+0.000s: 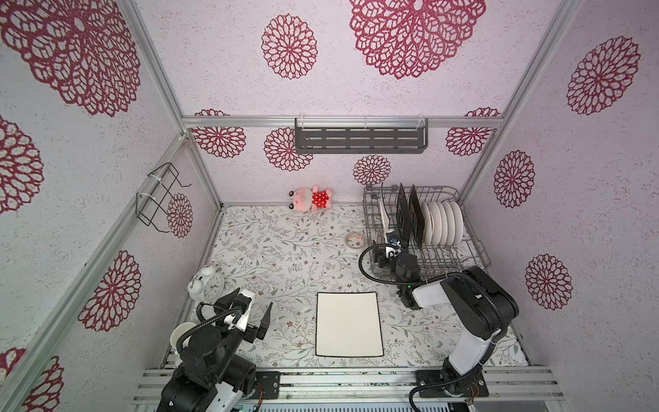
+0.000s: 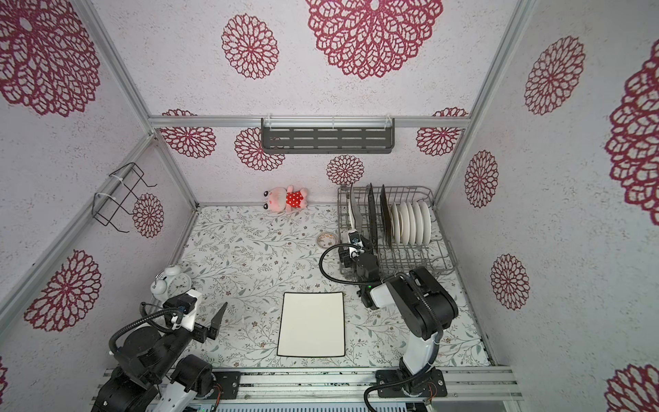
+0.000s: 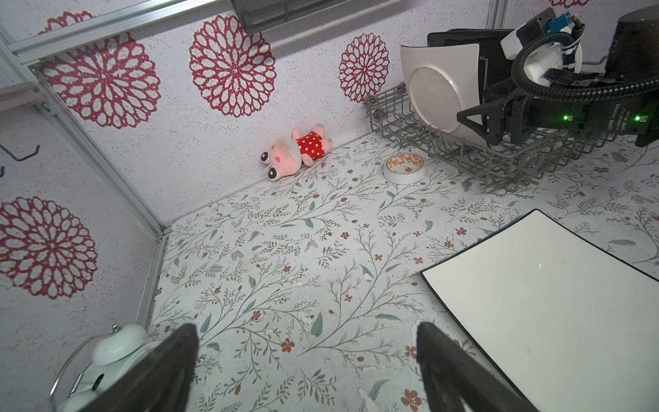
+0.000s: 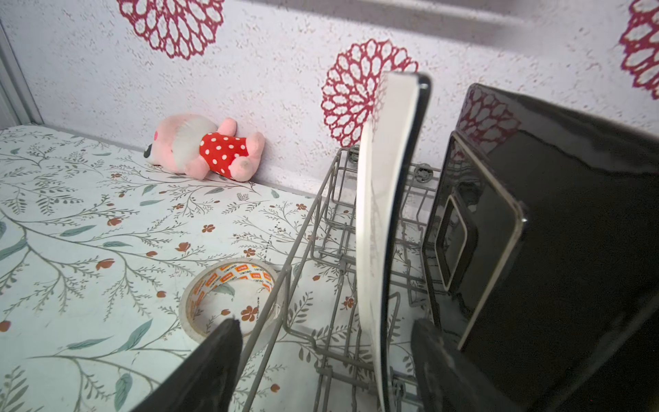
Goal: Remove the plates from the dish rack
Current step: 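Lower the right gripper onto the rim of the white square plate in the rack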
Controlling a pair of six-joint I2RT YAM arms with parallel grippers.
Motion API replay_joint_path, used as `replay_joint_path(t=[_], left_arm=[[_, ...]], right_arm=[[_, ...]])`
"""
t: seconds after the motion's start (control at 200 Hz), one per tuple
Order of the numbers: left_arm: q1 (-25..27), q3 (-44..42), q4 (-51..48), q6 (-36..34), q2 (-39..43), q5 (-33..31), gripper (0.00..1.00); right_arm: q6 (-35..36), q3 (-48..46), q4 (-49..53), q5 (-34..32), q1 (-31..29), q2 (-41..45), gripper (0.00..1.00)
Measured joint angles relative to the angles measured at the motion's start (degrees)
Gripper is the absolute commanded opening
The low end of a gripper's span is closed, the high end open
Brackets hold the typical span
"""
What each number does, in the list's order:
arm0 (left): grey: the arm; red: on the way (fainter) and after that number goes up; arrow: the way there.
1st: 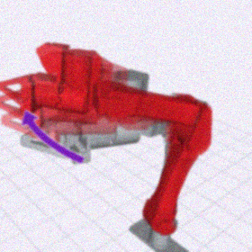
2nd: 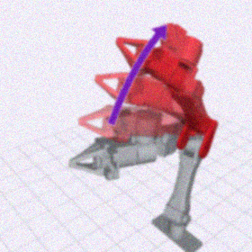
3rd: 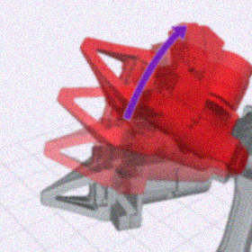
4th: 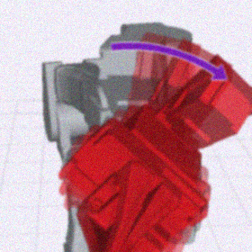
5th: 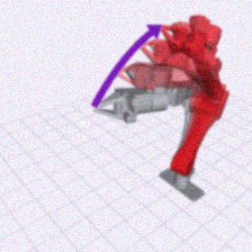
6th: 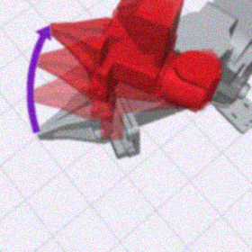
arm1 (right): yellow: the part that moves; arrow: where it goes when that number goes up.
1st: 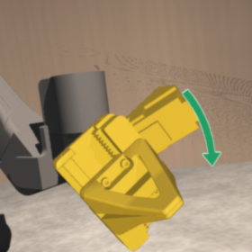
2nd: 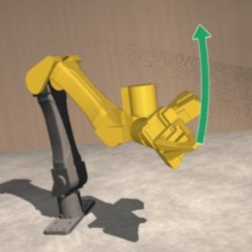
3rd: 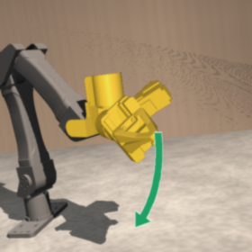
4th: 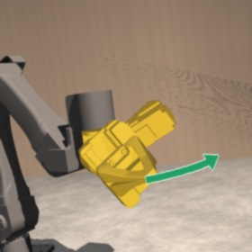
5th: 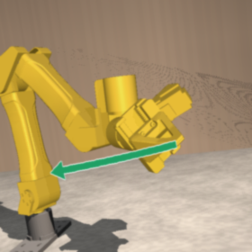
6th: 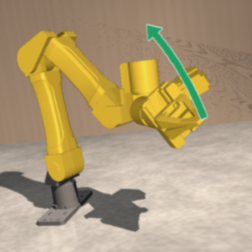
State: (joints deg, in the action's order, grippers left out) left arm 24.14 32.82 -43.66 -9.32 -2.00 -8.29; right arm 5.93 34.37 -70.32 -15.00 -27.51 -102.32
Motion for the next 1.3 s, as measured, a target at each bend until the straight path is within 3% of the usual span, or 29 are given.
replay_joint_path(t=[0.295,0.831,1.301], left_arm=[[0.04,0.0,0.09,-0.13,-0.37,-0.28,0.97],[0.09,-0.94,0.09,-0.48,-3.23,-0.66,0.97],[0.11,-0.96,0.13,-0.66,-3.23,-1.51,0.97]], right_arm=[[0.44,0.33,-4.52,-0.24,0.39,-3.69,0.55],[0.42,2.67,-8.37,3.32,3.06,-6.4,0.42],[-0.02,4.74,-9.14,5.05,4.13,-8.98,0.25]])
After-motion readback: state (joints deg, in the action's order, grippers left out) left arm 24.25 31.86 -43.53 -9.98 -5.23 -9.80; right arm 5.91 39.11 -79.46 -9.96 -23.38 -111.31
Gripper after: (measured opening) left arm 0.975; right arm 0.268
